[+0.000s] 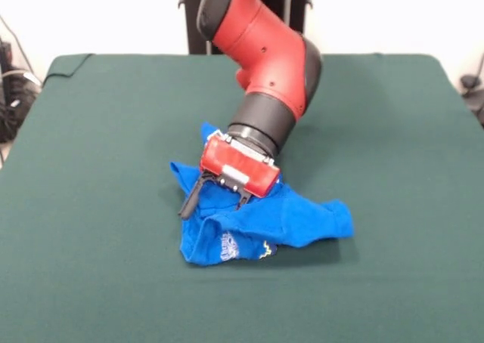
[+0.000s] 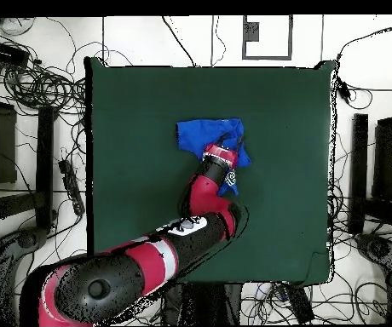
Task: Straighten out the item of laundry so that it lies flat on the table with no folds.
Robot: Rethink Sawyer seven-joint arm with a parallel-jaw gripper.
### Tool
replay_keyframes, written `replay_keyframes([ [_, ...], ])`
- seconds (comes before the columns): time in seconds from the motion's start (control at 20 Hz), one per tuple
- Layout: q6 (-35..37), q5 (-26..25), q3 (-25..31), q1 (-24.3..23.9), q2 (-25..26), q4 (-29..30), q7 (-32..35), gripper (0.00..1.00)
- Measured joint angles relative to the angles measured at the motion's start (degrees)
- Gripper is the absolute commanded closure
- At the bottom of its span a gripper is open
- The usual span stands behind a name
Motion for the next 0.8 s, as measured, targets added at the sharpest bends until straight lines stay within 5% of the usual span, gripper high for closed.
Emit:
replay_keyframes([
  [0.3,-3.38,-1.94,1.62,-1.15,-0.34,-0.91,0.11,0.0],
  [0.8,-6.21,-20.11,7.92,-6.69,-5.35,-4.33,3.9,0.0],
])
